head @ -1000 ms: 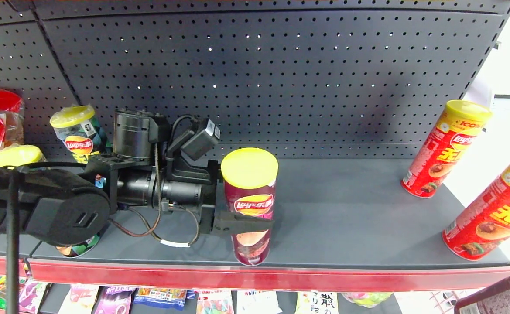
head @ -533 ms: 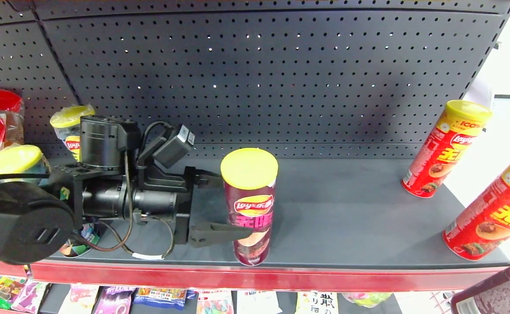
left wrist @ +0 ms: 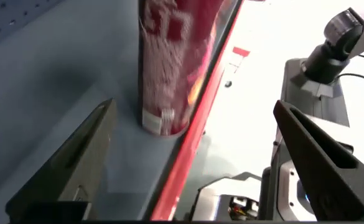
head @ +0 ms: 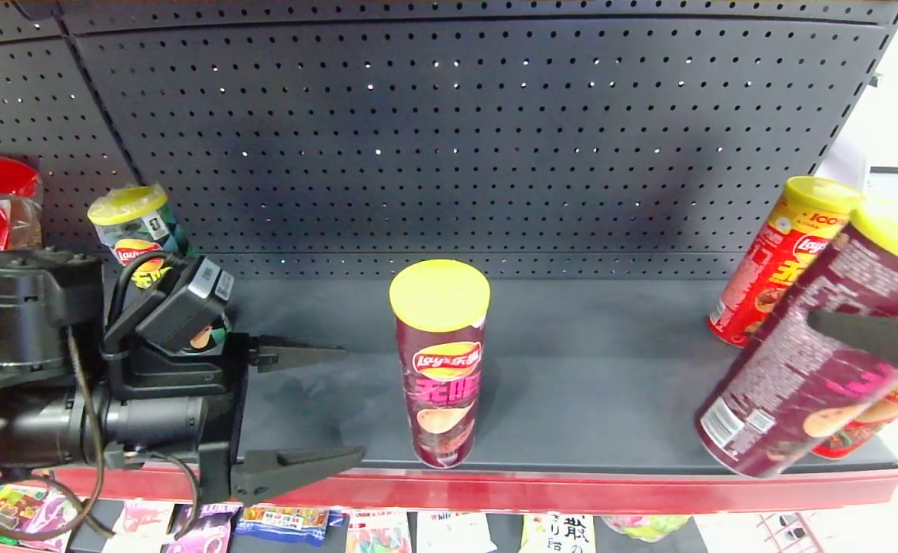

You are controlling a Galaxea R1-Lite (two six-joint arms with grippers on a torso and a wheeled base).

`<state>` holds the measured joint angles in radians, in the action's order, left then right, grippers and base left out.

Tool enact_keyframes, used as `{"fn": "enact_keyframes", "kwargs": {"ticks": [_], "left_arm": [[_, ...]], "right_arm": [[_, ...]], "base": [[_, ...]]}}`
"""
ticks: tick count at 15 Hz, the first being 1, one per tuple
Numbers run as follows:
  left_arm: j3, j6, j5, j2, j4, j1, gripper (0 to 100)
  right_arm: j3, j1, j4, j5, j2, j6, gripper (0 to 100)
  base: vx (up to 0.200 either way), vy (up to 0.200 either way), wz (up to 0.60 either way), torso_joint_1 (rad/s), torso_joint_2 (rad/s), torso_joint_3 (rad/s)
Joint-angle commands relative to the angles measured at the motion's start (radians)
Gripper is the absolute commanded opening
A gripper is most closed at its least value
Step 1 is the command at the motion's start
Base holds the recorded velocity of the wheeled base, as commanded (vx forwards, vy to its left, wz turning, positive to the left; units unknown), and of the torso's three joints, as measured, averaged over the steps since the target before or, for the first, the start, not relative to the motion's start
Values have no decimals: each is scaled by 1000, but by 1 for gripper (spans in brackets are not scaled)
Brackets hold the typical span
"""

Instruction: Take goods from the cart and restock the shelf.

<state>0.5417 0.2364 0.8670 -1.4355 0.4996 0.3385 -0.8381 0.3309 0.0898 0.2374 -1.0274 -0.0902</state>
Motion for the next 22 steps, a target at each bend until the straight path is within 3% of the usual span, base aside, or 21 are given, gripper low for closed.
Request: {"fn": "enact_keyframes", "kwargs": {"ticks": [1,5,13,22], "left_arm": [[-52,-2,-16,75,1,-9,100],[-72,-3,-48,104,1,-7,100],[-106,-28,-102,185,-7,-1,100],[-121,-31,-115,196,-9,10,100]], "right_arm": [[-161,62,-10,22,-266,0,0],[-211,96,-209,16,-448,1,0],[-478,218,-228,-115,-734,-3,0],[-498,297,-344,-133,-830,-11,0]], "base": [[0,0,0,0,0,0],[0,0,0,0,0,0],[0,0,0,0,0,0],[0,0,0,0,0,0]]}}
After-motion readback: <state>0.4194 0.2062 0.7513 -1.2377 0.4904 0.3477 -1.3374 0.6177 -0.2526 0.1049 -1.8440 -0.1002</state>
